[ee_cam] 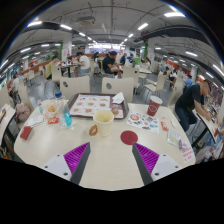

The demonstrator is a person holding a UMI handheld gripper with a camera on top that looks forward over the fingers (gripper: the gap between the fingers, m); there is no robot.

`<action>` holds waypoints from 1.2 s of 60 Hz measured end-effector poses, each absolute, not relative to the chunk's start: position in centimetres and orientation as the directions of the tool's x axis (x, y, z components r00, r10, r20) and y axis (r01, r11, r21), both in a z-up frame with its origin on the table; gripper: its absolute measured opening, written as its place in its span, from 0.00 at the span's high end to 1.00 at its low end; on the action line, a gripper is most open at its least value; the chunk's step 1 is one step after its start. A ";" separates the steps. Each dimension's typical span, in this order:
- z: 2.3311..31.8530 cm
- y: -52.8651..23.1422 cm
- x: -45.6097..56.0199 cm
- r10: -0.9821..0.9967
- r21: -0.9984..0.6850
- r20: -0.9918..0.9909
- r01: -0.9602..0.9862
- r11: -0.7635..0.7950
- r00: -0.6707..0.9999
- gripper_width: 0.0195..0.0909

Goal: Pour water

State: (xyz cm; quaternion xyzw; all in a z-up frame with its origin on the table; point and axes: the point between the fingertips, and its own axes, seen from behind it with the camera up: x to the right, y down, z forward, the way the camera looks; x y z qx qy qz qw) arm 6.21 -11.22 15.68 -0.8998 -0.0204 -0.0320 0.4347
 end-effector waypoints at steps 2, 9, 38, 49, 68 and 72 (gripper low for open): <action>15.6 -11.3 6.1 0.013 -0.777 0.080 0.070 -0.625 0.997 0.08; 14.3 -11.4 4.0 0.020 -0.763 0.101 0.091 -0.640 0.995 0.08; 9.1 -8.2 -15.9 0.120 -0.781 -0.003 0.073 -0.620 0.993 0.08; 9.0 1.1 -18.9 0.077 -0.856 -0.015 0.027 -0.516 0.997 0.08; 6.1 12.2 -18.3 -0.004 -0.909 0.037 0.032 -0.415 0.999 0.19; 5.7 13.0 -18.5 -0.004 -0.913 0.031 0.027 -0.406 1.000 0.36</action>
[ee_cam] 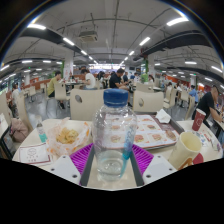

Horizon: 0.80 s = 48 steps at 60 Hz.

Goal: Pour water

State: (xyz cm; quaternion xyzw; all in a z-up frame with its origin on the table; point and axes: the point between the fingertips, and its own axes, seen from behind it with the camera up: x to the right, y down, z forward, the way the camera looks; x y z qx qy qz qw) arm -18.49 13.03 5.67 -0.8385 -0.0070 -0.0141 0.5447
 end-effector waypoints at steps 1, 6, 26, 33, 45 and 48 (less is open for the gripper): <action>5.6 13.2 -18.5 -0.005 -0.915 0.028 0.024 -0.404 1.000 0.42; 5.7 13.5 -18.4 -0.008 -0.921 0.024 0.019 -0.389 1.000 0.50; 6.7 13.2 -19.2 0.002 -0.920 0.016 0.016 -0.391 1.000 0.74; 10.7 12.8 -20.0 0.033 -0.935 -0.076 -0.060 -0.350 0.997 0.74; 17.5 12.6 -20.2 0.008 -0.699 -0.670 -0.627 -0.344 0.742 0.74; 18.4 12.6 -19.5 -0.011 -0.572 -0.789 -0.741 -0.352 0.615 0.74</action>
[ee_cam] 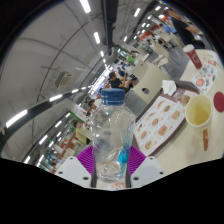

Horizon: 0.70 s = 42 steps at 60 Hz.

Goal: Pour water

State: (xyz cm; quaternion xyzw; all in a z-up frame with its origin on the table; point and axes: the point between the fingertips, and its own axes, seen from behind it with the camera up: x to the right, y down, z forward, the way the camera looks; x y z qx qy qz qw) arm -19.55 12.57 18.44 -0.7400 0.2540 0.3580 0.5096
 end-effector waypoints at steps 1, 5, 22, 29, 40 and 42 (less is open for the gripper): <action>19.1 12.2 -19.5 -0.020 -0.524 -0.823 -0.774 -0.355 0.567 0.74; 19.7 12.3 -18.2 -0.053 -0.335 -0.925 -0.874 -0.351 0.376 0.74; 17.3 13.3 -13.0 -0.160 0.306 -0.949 -0.915 -0.263 -0.272 0.74; 15.8 13.4 -11.8 -0.194 0.372 -0.924 -0.894 -0.250 -0.330 0.74; 16.9 12.9 -12.0 -0.210 0.285 -0.951 -0.906 -0.312 -0.227 0.74; 17.3 12.8 -12.1 -0.202 0.208 -0.969 -0.917 -0.340 -0.145 0.74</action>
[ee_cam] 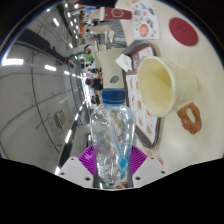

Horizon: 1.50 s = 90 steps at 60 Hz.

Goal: Pour water

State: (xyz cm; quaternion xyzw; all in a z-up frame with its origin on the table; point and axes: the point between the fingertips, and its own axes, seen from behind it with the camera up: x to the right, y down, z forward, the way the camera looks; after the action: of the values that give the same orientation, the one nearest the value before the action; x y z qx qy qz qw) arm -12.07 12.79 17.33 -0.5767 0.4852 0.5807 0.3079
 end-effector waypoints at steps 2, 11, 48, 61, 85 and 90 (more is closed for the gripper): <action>17.9 12.7 -12.0 -0.187 0.112 -0.981 -0.923 -0.367 -0.045 0.74; 23.2 12.7 -9.3 -0.005 -0.468 -0.858 -0.788 -0.401 0.513 0.74; 13.6 10.5 13.7 0.031 -0.935 -0.018 -0.005 -0.355 0.999 0.74; 6.9 8.3 15.0 0.034 -0.896 -0.026 -0.008 -0.443 0.999 0.74; 5.6 7.0 15.0 0.026 -0.908 0.008 0.019 -0.418 1.000 0.52; 5.1 6.3 15.3 0.014 -0.885 0.026 0.030 -0.465 1.000 0.36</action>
State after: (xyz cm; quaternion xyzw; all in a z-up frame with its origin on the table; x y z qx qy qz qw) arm 15.29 6.31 5.08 -0.8557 -0.0129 -0.0075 0.5172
